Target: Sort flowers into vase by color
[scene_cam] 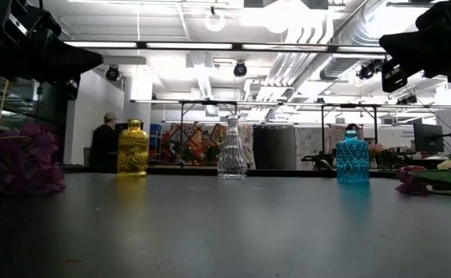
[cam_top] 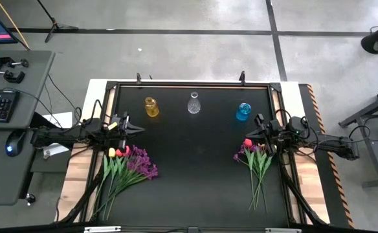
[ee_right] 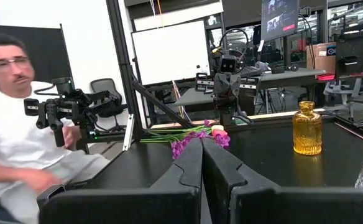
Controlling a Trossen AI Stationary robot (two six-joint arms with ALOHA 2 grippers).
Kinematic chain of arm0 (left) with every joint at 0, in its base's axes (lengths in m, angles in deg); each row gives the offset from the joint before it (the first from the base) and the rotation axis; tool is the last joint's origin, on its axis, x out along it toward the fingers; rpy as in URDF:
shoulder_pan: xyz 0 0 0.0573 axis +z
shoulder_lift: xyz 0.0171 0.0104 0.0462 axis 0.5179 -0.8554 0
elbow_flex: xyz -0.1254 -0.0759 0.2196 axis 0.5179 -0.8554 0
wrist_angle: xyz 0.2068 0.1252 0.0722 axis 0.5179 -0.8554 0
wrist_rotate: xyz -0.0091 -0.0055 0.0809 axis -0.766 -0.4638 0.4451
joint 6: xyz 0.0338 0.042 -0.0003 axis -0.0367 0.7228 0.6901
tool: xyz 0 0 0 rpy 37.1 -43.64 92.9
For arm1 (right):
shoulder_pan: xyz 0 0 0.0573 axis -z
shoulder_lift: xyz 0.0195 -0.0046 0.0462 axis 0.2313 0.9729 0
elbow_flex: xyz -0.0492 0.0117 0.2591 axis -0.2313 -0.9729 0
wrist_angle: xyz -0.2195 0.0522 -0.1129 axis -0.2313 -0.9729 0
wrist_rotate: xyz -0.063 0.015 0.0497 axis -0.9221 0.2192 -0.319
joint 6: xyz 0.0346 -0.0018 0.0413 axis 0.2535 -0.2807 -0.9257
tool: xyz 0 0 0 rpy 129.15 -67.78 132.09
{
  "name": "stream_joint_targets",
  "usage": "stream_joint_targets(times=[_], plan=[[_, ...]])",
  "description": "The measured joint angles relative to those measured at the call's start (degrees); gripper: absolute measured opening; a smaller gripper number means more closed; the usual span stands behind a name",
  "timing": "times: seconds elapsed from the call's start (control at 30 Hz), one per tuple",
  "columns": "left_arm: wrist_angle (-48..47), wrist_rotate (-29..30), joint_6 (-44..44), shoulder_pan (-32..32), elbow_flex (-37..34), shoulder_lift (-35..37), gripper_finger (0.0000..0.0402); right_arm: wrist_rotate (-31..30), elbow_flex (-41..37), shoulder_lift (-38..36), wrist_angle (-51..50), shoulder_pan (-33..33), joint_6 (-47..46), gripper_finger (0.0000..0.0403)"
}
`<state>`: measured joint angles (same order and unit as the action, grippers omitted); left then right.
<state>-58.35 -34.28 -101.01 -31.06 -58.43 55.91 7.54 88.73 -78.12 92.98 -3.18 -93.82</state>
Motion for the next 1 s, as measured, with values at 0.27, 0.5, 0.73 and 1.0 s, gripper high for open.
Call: stream_joint_targets(times=[0.27, 0.5, 0.73, 1.0], plan=[[0.0, -0.01, 0.0, -0.01, -0.01, 0.0, 0.0, 0.0, 0.0, 0.0, 0.0, 0.01, 0.01, 0.0], [1.21, -0.01, -0.04, -0.01, 0.0, 0.02, 0.0, 0.0, 0.0, -0.01, 0.0, -0.01, 0.0, 0.0], [4.62, 0.03, -0.09, -0.01, -0.01, 0.01, 0.0, 0.0, 0.0, 0.01, 0.0, -0.01, 0.0, 0.0], [7.33, 0.44, -5.05, -0.14, -0.02, -0.02, 0.0, 0.0, 0.0, -0.02, 0.0, 0.0, 0.01, 0.0]])
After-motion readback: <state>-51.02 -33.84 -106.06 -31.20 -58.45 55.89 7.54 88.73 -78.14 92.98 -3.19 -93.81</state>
